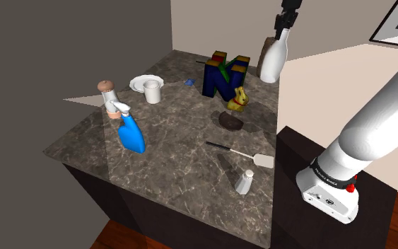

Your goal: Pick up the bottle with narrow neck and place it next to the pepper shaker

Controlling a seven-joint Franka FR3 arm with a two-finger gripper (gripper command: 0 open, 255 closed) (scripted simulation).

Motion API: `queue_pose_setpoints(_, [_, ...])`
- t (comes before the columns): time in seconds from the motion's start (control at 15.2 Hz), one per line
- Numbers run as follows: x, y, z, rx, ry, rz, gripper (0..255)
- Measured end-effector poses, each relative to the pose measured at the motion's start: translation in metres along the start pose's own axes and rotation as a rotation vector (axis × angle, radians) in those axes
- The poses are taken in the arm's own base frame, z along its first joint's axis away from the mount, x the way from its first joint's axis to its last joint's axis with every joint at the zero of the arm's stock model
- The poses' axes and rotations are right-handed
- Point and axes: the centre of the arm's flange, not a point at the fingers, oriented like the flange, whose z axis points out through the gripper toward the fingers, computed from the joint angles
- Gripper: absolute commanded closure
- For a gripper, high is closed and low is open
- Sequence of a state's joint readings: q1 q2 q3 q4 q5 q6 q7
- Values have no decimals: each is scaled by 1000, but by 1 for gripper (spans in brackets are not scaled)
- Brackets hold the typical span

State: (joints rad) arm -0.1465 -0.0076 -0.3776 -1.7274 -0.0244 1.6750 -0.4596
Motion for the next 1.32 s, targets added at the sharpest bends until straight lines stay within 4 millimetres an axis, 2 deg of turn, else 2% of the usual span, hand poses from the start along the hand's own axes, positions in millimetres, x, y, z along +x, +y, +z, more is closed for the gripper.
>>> queue_pose_setpoints(1.32, [-6, 1, -105, 0, 0, 0, 255])
